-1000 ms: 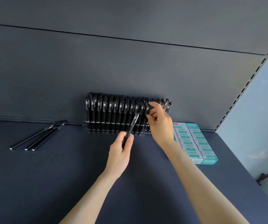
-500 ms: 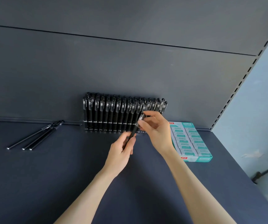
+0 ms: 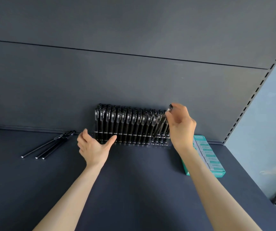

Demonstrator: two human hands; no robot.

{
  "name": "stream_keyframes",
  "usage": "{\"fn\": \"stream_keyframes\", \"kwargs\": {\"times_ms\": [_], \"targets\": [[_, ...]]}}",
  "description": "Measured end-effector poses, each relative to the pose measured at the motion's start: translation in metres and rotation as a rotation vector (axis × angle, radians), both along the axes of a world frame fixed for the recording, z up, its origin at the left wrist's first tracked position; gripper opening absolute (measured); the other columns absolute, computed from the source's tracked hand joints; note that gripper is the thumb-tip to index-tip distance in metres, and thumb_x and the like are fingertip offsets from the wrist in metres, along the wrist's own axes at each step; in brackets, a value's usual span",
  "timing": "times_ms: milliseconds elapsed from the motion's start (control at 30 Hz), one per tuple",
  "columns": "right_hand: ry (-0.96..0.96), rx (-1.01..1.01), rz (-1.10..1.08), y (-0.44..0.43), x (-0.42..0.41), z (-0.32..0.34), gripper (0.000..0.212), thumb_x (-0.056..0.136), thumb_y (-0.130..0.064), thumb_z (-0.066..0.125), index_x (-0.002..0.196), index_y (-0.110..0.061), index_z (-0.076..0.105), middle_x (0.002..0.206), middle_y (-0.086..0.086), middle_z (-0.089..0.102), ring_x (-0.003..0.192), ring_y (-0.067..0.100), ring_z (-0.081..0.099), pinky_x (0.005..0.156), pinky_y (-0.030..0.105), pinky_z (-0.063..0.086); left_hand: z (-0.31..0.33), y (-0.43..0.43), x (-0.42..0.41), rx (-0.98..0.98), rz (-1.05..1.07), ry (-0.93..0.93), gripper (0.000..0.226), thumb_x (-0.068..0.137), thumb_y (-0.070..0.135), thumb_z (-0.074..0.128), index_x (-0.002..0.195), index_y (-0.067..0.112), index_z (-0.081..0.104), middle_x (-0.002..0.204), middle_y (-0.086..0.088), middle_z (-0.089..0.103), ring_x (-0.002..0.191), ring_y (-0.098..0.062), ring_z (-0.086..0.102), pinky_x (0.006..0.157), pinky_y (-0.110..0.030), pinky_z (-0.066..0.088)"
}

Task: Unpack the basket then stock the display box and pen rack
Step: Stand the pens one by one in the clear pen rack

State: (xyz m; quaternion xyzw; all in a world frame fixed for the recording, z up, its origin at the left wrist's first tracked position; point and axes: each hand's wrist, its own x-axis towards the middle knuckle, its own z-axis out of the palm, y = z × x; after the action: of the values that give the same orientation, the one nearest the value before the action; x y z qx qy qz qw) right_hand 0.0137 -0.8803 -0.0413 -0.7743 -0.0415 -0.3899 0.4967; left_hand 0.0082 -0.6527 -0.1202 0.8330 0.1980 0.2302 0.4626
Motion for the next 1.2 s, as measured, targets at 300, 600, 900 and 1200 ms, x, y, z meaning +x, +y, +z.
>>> {"fn": "stream_keyframes", "kwargs": {"times_ms": [300, 600, 900, 1200], "targets": [[0.023, -0.104, -0.028, 0.002, 0.003, 0.0, 0.022, 0.089, -0.011, 0.062, 0.111, -0.013, 0.061, 0.083, -0.008, 0.059, 0.07, -0.015, 0.051, 0.067, -0.002, 0.034, -0.01, 0.015, 0.023, -0.212, -0.19, -0.042, 0.105, 0.073, 0.047, 0.077, 0.15, 0.009, 0.016, 0.155, -0.007, 0.027, 0.14, -0.023, 0.029, 0.105, -0.035, 0.031], [0.083, -0.189, -0.029, 0.007, 0.006, -0.013, 0.022, 0.088, -0.009, 0.062, 0.11, -0.011, 0.063, 0.078, -0.008, 0.056, 0.064, -0.003, 0.052, 0.073, 0.016, 0.042, -0.013, 0.016, 0.024, -0.162, -0.157, -0.057, 0.097, 0.073, 0.048, 0.076, 0.146, 0.008, 0.027, 0.148, -0.008, 0.039, 0.134, -0.025, 0.039, 0.102, -0.038, 0.036], [0.113, -0.238, -0.046, 0.008, 0.006, -0.028, 0.023, 0.087, -0.007, 0.062, 0.11, -0.01, 0.065, 0.087, 0.003, 0.068, 0.069, 0.015, 0.056, 0.075, 0.039, 0.053, -0.013, 0.016, 0.023, -0.151, -0.147, -0.043, 0.098, 0.073, 0.05, 0.076, 0.146, 0.008, 0.027, 0.147, -0.009, 0.04, 0.135, -0.026, 0.039, 0.102, -0.038, 0.037], [0.107, -0.262, -0.048, 0.01, -0.011, -0.028, 0.02, 0.09, -0.015, 0.059, 0.109, -0.013, 0.063, 0.092, 0.001, 0.062, 0.073, 0.016, 0.059, 0.07, 0.042, 0.054, -0.004, 0.018, 0.004, -0.09, -0.144, -0.017, 0.088, 0.083, 0.041, 0.069, 0.147, 0.003, 0.022, 0.15, -0.013, 0.03, 0.138, -0.028, 0.031, 0.105, -0.041, 0.033]]}}
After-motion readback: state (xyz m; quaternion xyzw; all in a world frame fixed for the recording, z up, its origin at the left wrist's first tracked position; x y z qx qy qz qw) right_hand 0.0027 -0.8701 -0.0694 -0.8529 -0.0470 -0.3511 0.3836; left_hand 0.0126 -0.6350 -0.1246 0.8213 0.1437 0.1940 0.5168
